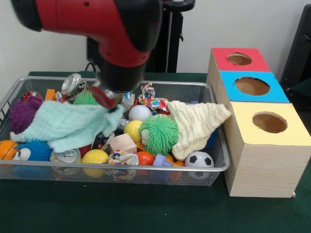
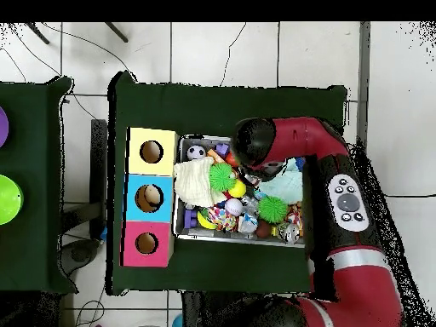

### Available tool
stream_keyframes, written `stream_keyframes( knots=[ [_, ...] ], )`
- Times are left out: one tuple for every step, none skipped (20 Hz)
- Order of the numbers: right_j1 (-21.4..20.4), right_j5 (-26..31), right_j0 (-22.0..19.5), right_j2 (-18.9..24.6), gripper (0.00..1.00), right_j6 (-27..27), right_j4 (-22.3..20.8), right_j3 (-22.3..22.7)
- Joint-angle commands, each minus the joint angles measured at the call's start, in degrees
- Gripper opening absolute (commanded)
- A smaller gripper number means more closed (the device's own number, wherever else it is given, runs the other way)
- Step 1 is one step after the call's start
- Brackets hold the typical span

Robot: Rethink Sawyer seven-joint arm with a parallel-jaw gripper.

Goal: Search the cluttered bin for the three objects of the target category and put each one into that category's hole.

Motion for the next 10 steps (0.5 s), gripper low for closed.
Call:
stream_keyframes(
  knots=[
    [-3.20,5.34,5.94,-0.25,0.00,14.63,6.82,4.73],
    [-3.65,5.13,6.41,-0.49,0.00,15.33,7.94,4.98],
    [-4.10,4.93,6.88,-0.72,0.00,16.03,9.07,5.23],
    [-4.58,4.46,7.12,-0.86,0.00,16.53,10.32,5.70],
    [-5.38,3.95,7.48,-0.92,0.00,17.04,11.71,6.52],
    [-5.92,3.20,7.69,-0.96,0.00,17.50,13.04,7.19],
    [-6.64,2.34,7.83,-1.01,0.00,17.90,14.42,8.24],
    [-7.16,1.71,8.14,-1.06,0.00,18.39,15.73,8.82],
    [-7.71,1.18,8.48,-1.28,0.00,18.80,16.82,9.37],
    [-8.06,1.26,9.03,-1.57,0.00,19.07,17.84,9.45]
  ],
)
